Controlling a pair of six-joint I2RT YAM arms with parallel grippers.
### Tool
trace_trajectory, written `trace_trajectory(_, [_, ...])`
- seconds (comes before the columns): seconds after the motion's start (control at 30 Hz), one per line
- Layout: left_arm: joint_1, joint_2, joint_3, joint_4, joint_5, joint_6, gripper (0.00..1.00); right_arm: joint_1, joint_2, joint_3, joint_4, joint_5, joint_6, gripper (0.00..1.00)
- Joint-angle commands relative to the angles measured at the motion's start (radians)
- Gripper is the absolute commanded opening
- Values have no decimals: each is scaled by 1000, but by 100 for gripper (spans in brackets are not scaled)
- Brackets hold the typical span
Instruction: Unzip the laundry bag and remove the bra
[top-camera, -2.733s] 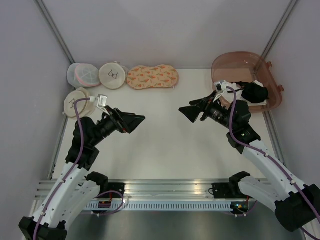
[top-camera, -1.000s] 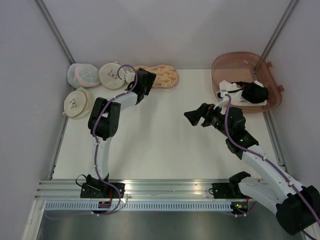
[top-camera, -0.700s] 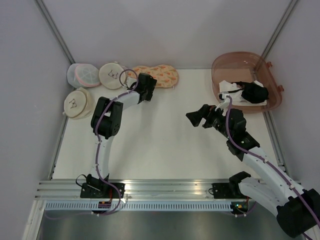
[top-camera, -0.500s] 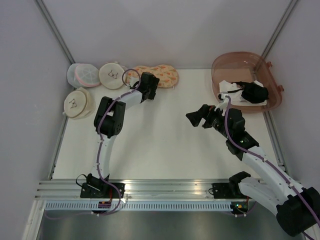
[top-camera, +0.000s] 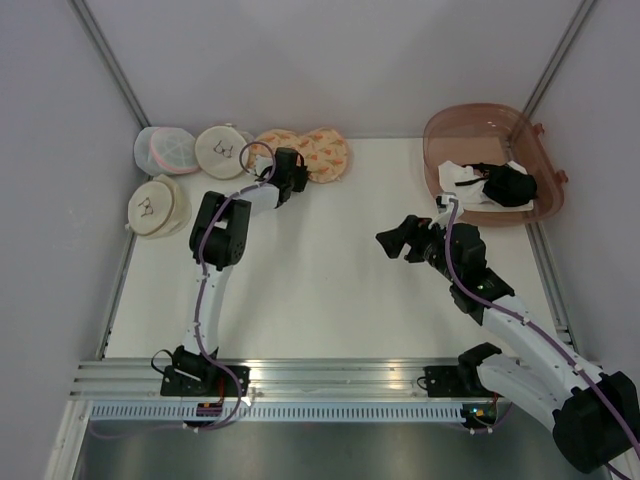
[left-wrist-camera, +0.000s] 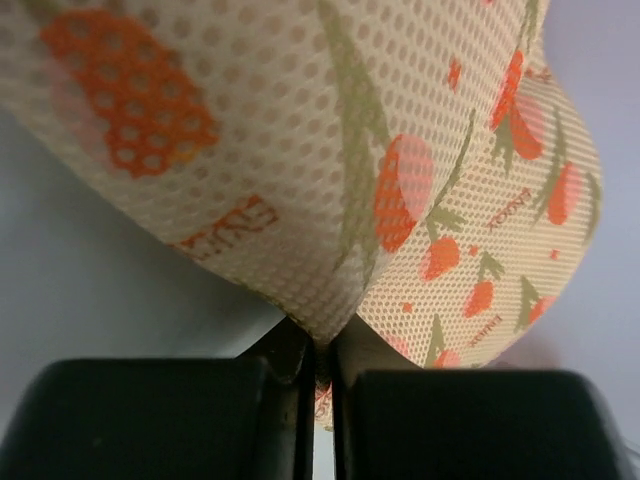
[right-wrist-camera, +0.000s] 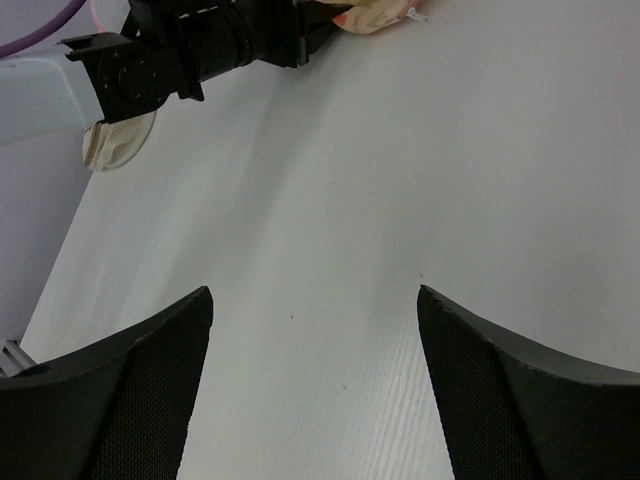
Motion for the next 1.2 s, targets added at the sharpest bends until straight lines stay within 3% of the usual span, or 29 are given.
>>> trace_trajectory(0.0, [26,-98,-133,58,44,69,3,2,-5,1,39,31,21,86])
trace_trajectory(0.17, [31,-226,-314,165,162,113,2,2,-2,-26,88,51,73,83])
trace_trajectory(0.33, [24,-433,-636,323,326,121,2,2,64,-86,211,-12,151,88])
trace_trajectory(0.57, [-11,-663,-1050,523,475,137,2,2,292,-170,539,-170,315,85])
trace_trajectory(0.73, [-58,-795,-1164,525,480,155,2,13,428,-200,743,-204,426,80])
trace_trajectory(1.17, [-129,-941,-1211,496,498,167,2,112,531,-145,648,-12,412,76])
